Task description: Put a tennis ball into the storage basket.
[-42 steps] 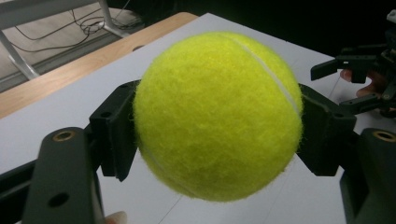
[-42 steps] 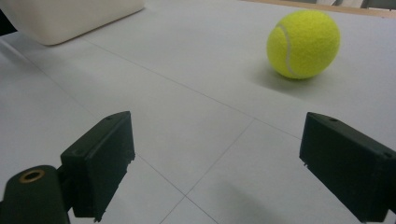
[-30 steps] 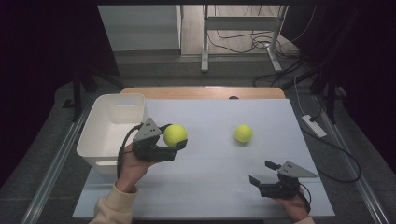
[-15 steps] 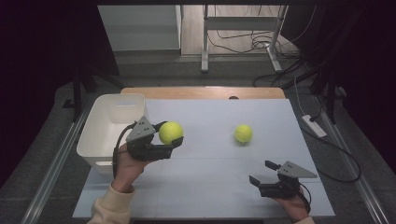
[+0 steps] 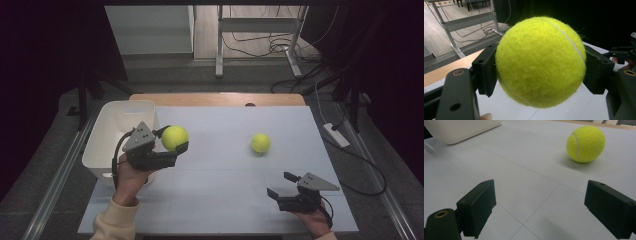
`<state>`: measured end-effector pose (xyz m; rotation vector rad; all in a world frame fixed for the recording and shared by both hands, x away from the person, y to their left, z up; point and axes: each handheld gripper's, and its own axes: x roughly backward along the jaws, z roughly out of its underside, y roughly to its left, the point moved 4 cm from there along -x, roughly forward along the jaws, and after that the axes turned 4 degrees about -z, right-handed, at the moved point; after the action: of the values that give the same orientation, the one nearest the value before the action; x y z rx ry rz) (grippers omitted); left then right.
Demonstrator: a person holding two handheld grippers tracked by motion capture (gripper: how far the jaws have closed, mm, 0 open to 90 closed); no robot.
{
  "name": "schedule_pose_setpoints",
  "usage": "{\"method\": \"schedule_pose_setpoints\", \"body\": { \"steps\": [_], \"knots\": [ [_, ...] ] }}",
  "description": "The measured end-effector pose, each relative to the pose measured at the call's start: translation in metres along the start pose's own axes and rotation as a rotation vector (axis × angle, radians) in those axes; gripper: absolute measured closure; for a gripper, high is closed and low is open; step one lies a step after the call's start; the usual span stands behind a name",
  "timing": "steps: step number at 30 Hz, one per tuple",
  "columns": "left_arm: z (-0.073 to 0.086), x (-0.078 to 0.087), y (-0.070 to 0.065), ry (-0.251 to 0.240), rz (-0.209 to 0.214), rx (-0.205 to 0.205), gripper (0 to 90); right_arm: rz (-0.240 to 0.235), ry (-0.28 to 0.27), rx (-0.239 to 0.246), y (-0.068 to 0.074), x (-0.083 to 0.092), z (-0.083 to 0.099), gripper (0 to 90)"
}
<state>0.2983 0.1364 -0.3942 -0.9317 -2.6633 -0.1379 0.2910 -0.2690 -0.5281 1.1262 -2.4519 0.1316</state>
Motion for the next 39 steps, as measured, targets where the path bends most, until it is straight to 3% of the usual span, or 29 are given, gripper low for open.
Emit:
{"method": "schedule_pose_setpoints", "body": {
  "steps": [21,39],
  "knots": [
    [-0.004,0.017,0.016,-0.058,-0.058,0.020,26.4,0.008,-0.006,0.004,-0.001,0.001,0.000,10.4],
    [-0.003,0.028,0.033,-0.068,-0.107,0.050,26.4,0.011,-0.002,0.001,0.000,0.001,0.000,10.4]
  ]
}}
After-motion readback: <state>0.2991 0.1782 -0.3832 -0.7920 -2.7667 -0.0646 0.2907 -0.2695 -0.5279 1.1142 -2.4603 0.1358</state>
